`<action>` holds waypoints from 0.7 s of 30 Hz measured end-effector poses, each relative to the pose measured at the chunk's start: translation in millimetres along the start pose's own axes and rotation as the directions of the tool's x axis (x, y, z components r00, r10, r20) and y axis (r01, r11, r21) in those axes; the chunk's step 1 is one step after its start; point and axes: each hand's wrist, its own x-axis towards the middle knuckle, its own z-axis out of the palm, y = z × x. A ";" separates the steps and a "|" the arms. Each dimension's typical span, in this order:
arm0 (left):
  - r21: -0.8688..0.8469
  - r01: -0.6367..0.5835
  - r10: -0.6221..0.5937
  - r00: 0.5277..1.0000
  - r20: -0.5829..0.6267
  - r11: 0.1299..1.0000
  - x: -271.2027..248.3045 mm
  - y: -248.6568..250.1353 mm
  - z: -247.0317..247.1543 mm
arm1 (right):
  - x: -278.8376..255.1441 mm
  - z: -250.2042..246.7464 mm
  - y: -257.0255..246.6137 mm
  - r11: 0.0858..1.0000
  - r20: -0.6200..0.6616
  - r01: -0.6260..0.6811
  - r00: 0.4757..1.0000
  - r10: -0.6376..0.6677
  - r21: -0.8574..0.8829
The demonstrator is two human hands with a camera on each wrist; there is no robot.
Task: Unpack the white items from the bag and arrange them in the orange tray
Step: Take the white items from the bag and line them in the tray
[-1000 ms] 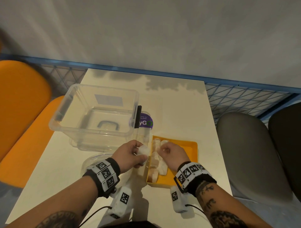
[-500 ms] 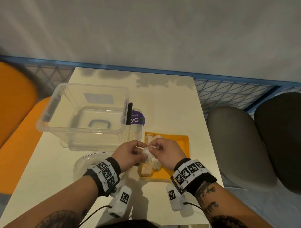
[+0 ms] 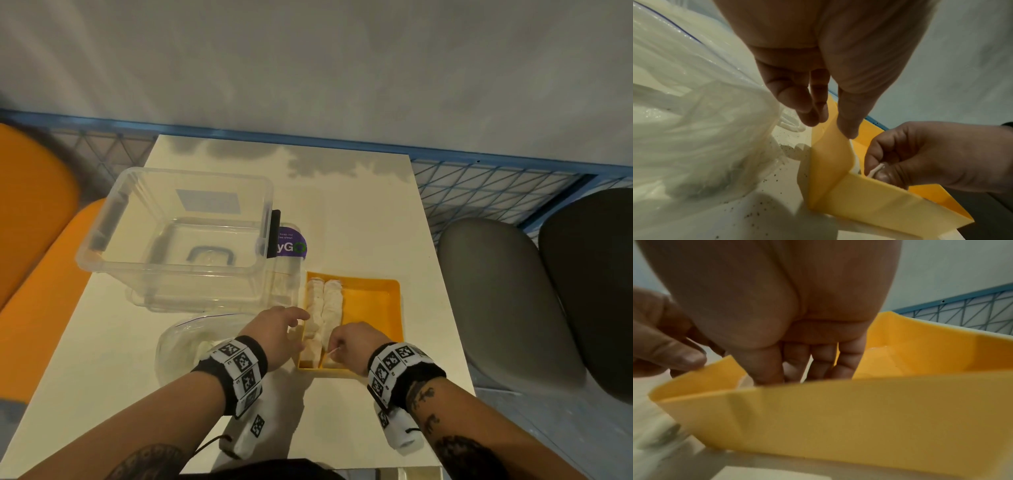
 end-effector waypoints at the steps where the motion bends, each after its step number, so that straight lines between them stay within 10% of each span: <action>1: 0.001 0.001 -0.001 1.000 0.000 1.000 -0.2 0.2 0.3 | 2.8 1.4 -0.8 1.000 -0.013 -0.019 1.000 0.019 0.009; 21: 0.027 -0.012 0.012 1.000 0.019 1.000 3.3 2.6 -2.5 | 25.7 -3.1 -3.3 0.992 -0.065 -0.113 0.991 0.117 0.052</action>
